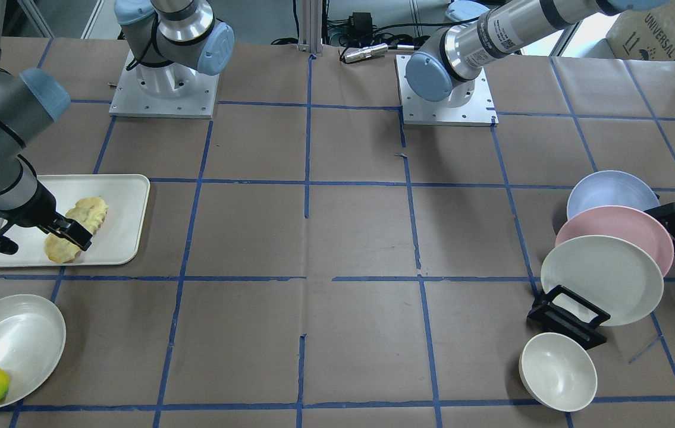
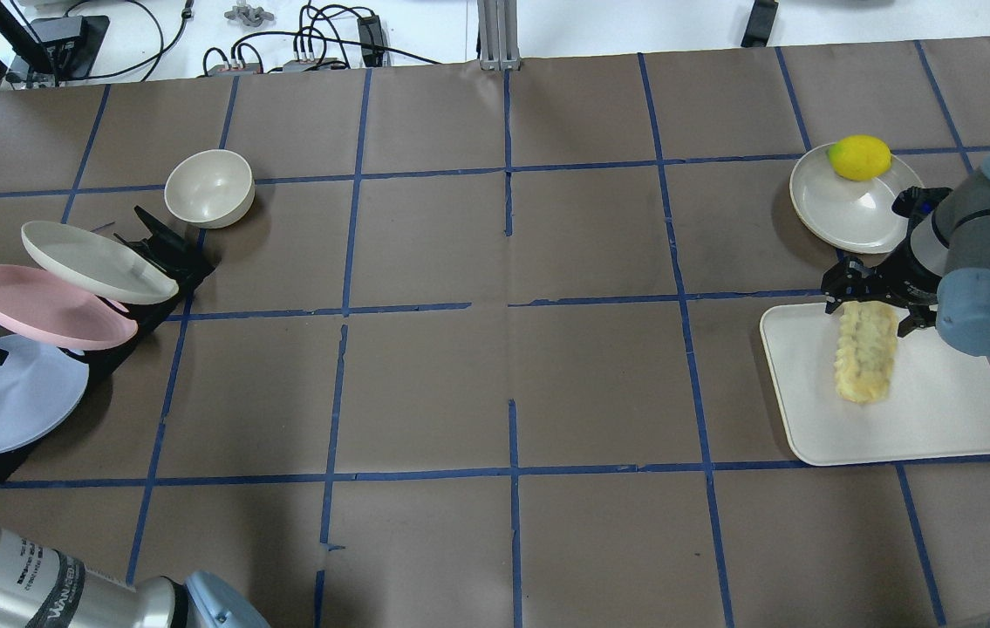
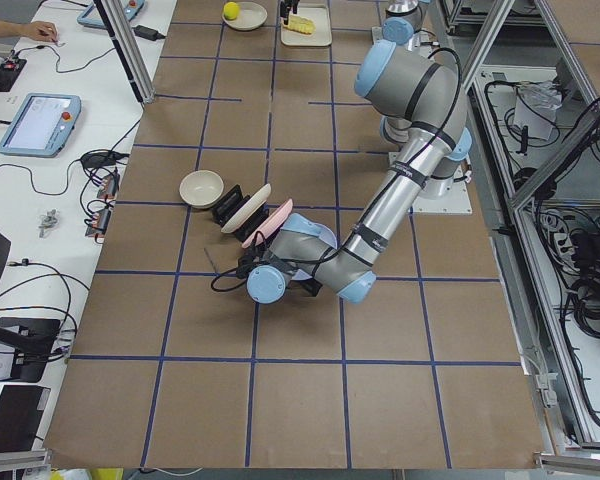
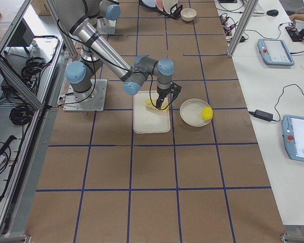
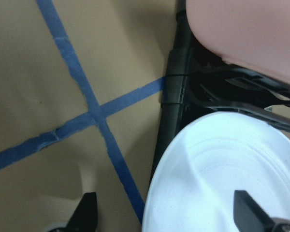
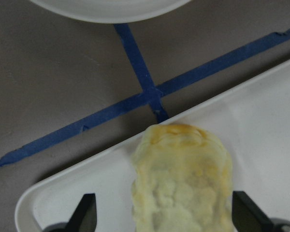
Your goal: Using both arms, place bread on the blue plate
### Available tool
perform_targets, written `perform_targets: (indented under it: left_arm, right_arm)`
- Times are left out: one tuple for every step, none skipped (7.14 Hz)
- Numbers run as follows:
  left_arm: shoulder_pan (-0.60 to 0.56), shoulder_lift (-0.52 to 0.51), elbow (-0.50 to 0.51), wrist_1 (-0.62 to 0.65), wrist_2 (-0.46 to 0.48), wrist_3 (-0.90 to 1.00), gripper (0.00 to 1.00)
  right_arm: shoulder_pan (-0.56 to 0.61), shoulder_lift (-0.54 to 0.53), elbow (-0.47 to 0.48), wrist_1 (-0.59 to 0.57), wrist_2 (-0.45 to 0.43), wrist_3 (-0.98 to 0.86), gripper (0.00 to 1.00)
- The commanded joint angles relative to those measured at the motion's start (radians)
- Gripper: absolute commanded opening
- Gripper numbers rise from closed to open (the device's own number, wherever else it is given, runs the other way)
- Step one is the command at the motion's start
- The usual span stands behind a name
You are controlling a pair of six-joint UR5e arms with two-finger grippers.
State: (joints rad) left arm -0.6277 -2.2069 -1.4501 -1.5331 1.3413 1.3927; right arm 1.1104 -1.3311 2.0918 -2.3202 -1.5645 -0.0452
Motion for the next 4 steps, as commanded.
perform_targets:
  left_arm:
    - [-0.003,0.001,0.025,-0.004,0.077,-0.018,0.03]
    - [-0.001,0.006,0.030,0.001,0.103,-0.020,0.00]
    - [-0.001,0.006,0.033,0.002,0.104,-0.020,0.00]
    - [-0.001,0.007,0.034,0.002,0.104,-0.018,0.00]
  right_arm:
    - [0.000,0.029,0.016,-0.010,-0.006,-0.004,0.97]
    - [0.000,0.029,0.040,-0.030,-0.034,-0.002,0.98]
    - [-0.001,0.032,0.068,-0.033,-0.067,-0.002,0.98]
    - [-0.001,0.038,0.076,-0.039,-0.069,-0.002,0.98]
